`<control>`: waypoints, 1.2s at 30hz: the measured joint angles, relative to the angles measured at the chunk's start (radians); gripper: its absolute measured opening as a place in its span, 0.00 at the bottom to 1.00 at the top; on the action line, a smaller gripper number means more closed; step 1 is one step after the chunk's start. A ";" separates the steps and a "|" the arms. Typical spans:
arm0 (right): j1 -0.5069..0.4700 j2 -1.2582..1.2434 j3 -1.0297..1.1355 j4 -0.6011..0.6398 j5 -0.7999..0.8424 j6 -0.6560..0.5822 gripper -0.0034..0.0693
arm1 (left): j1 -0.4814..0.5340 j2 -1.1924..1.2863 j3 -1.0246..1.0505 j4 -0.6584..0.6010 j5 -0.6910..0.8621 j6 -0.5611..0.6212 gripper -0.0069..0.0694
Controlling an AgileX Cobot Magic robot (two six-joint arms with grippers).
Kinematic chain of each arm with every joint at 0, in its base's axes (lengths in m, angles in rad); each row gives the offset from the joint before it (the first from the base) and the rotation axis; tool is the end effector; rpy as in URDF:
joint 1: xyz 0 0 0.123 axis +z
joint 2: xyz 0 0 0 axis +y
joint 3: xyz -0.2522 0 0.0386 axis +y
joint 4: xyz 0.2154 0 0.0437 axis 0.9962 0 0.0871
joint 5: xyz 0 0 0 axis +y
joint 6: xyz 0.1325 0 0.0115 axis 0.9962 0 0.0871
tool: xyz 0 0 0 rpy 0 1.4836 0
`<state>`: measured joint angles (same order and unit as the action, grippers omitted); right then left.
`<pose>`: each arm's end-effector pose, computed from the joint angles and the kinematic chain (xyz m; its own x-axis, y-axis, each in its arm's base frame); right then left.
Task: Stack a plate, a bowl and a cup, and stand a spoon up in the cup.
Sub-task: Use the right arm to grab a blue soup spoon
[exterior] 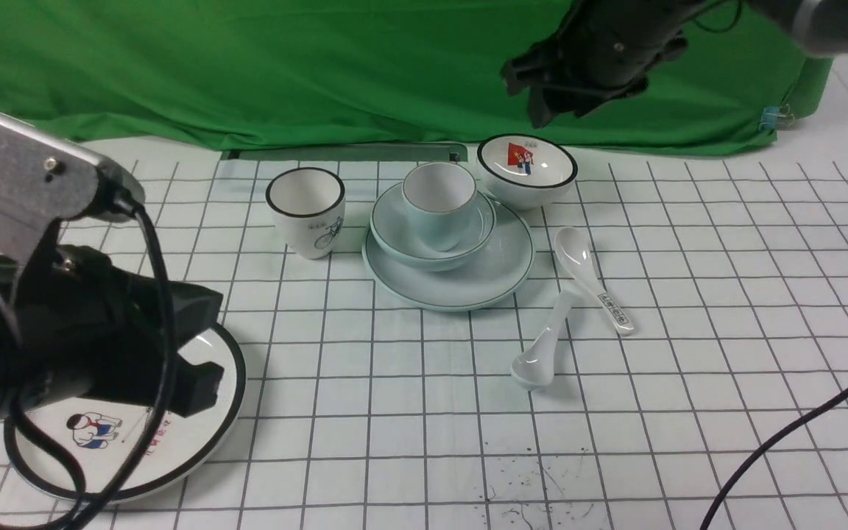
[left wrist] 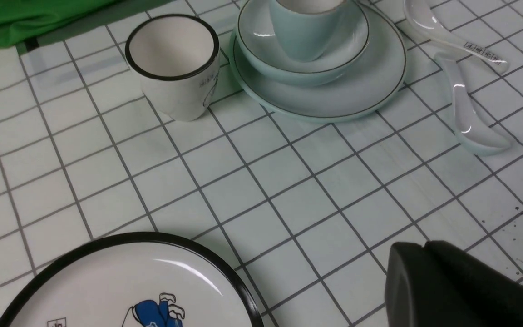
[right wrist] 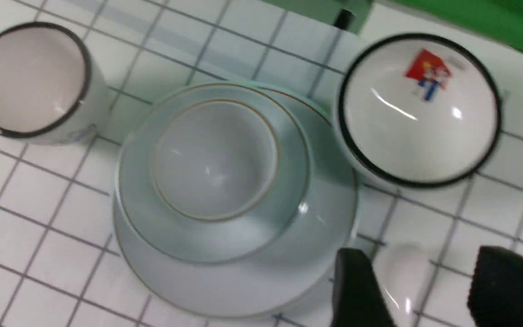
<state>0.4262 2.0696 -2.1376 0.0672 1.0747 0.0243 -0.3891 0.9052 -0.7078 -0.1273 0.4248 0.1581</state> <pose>0.4038 0.1919 0.2787 -0.7476 -0.2777 -0.6034 -0.4039 0.9112 0.0810 0.1906 -0.0857 0.2784 -0.4512 0.2303 -0.8622 0.4399 0.8980 0.0097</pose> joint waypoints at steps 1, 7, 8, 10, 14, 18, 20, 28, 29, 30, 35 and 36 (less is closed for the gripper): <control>0.000 -0.059 0.125 -0.017 -0.010 0.030 0.66 | 0.000 -0.018 0.001 0.000 0.002 0.000 0.05; 0.000 -0.165 0.592 -0.016 -0.161 0.172 0.83 | 0.000 -0.068 0.004 0.000 0.005 0.000 0.05; 0.000 -0.165 0.603 -0.016 -0.169 0.179 0.84 | 0.000 -0.069 0.004 0.000 0.005 0.000 0.05; 0.000 -0.157 0.700 -0.016 -0.280 0.268 0.84 | 0.000 -0.071 0.005 -0.009 0.004 0.000 0.05; 0.010 -0.127 0.720 -0.016 -0.408 0.367 0.82 | 0.000 -0.071 0.005 -0.022 0.004 0.000 0.05; 0.027 -0.090 0.720 -0.017 -0.461 0.395 0.80 | 0.000 -0.071 0.005 -0.022 0.002 0.000 0.05; 0.031 -0.069 0.720 -0.017 -0.465 0.397 0.79 | 0.000 -0.071 0.005 -0.022 0.000 0.000 0.05; 0.036 -0.022 0.721 -0.010 -0.533 0.362 0.48 | 0.000 -0.071 0.006 -0.022 -0.015 0.000 0.05; 0.041 -0.021 0.721 -0.010 -0.543 0.335 0.38 | 0.000 -0.071 0.006 -0.022 -0.015 0.000 0.05; 0.042 -0.020 0.720 -0.010 -0.546 0.323 0.32 | 0.000 -0.071 0.006 -0.022 -0.015 0.000 0.05; 0.050 -0.020 0.717 -0.010 -0.541 0.222 0.18 | 0.000 -0.071 0.006 -0.022 -0.015 0.000 0.05; 0.050 -0.020 0.717 -0.010 -0.541 0.222 0.18 | 0.000 -0.071 0.006 -0.022 -0.015 0.000 0.05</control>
<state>0.4764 2.0494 -1.4207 0.0567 0.5337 0.2458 -0.3891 0.8347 -0.7021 -0.1495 0.4100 0.1581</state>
